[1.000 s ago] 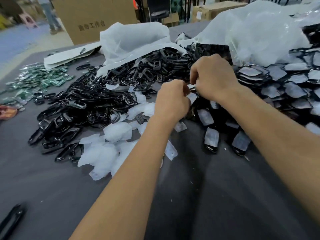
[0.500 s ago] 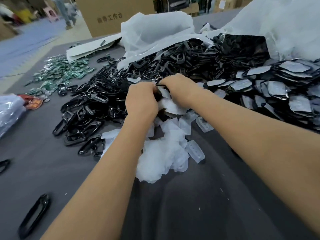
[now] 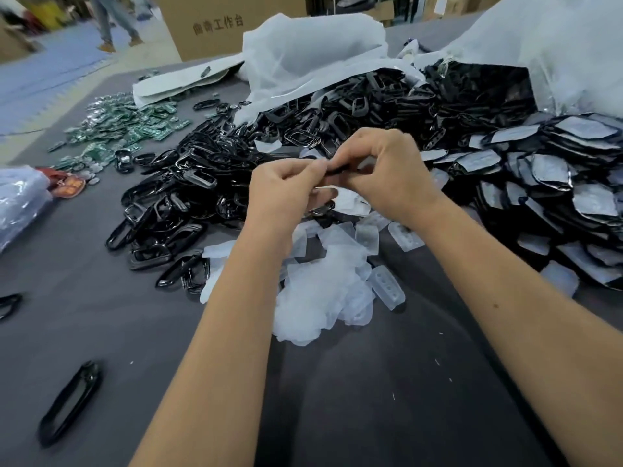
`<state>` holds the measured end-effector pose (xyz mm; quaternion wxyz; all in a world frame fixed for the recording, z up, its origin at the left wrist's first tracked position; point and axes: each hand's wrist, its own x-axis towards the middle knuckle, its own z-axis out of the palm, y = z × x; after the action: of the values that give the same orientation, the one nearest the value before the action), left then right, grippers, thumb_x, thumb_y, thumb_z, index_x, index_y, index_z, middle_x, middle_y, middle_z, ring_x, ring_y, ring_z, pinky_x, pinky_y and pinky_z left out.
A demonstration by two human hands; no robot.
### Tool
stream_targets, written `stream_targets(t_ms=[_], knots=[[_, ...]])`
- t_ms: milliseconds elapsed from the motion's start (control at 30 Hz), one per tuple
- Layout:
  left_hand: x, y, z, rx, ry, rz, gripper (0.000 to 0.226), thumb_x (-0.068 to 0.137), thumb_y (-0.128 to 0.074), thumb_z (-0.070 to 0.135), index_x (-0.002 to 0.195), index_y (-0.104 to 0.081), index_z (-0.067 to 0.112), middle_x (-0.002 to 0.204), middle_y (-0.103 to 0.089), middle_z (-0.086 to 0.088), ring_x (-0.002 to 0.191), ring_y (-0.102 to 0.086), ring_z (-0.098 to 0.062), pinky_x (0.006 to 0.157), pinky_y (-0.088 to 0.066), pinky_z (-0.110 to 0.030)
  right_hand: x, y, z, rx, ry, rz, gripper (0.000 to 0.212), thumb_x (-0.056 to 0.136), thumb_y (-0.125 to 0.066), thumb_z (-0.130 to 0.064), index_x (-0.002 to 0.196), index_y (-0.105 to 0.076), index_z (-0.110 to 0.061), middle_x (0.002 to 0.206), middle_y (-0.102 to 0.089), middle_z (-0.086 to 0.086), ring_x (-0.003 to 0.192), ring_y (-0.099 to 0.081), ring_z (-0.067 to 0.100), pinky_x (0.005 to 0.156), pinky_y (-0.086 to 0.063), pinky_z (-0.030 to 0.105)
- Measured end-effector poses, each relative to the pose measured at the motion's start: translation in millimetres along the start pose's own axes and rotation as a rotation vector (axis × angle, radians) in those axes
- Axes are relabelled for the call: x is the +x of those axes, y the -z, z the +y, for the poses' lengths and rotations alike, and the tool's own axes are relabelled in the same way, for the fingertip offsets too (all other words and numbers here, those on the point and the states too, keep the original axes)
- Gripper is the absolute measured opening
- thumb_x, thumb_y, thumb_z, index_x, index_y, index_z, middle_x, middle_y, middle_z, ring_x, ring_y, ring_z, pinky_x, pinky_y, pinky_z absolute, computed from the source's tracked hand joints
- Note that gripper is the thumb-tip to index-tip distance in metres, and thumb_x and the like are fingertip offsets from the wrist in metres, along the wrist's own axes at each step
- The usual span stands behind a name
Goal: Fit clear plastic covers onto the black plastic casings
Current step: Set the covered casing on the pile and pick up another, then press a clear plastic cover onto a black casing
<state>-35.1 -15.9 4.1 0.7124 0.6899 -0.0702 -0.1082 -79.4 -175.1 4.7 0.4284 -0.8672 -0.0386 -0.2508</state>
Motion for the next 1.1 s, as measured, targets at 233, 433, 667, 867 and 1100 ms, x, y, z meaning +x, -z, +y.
stream_targets(t_ms=[233, 433, 667, 867, 1100], knots=[[-8.0, 17.5, -14.3, -0.064, -0.019, 0.201, 0.016, 0.087, -0.073, -0.010, 0.092, -0.065, 0.002, 0.087, -0.067, -0.013, 0.064, -0.076, -0.026, 0.065, -0.060, -0.025, -2.8, 12.0, -5.5, -0.233, -0.129, -0.357, 0.030, 0.078, -0.091, -0.026, 0.102, -0.074, -0.027, 0.087, -0.073, -0.011, 0.076, -0.067, 0.004, 0.070, -0.056, 0.025], [4.4, 21.3, -18.3, -0.076, -0.081, 0.235, 0.024, 0.092, -0.069, -0.004, 0.082, -0.051, 0.009, 0.089, -0.059, -0.013, 0.066, -0.077, -0.022, 0.076, -0.065, -0.036, -1.3, -1.5, -8.6, -0.396, -0.135, -0.454, 0.011, 0.087, -0.082, -0.018, 0.087, -0.079, -0.028, 0.081, -0.071, -0.010, 0.067, -0.061, 0.000, 0.059, -0.044, 0.016], [11.4, 16.2, -18.7, -0.140, -0.063, 0.131, 0.059, 0.088, -0.041, -0.025, 0.125, -0.058, 0.017, 0.108, -0.062, -0.016, 0.068, -0.074, -0.010, 0.074, -0.062, -0.028, -2.5, -24.4, -12.4, -0.575, -0.212, -0.387, 0.033, 0.080, -0.082, -0.056, 0.095, -0.071, -0.028, 0.090, -0.063, -0.005, 0.082, -0.061, 0.018, 0.071, -0.049, 0.032], [14.0, 15.9, -17.9, -0.080, -0.089, 0.066, 0.051, 0.087, -0.052, -0.017, 0.117, -0.076, 0.017, 0.090, -0.060, -0.004, 0.064, -0.063, -0.012, 0.070, -0.055, -0.023, -0.6, -33.2, -14.5, -0.604, -0.148, -0.385, 0.018, 0.087, -0.079, -0.037, 0.090, -0.069, -0.022, 0.100, -0.061, -0.002, 0.094, -0.061, 0.022, 0.076, -0.050, 0.036], [12.3, 10.8, -18.4, -0.003, -0.288, 0.150, 0.006, 0.096, -0.068, 0.005, 0.100, -0.072, 0.008, 0.073, -0.068, -0.004, 0.067, -0.066, -0.023, 0.065, -0.055, -0.035, -13.5, -27.9, 4.4, 0.080, -0.157, 0.005, 0.012, 0.100, -0.066, -0.018, 0.093, -0.057, -0.015, 0.082, -0.074, 0.001, 0.065, -0.064, 0.015, 0.063, -0.050, 0.028]])
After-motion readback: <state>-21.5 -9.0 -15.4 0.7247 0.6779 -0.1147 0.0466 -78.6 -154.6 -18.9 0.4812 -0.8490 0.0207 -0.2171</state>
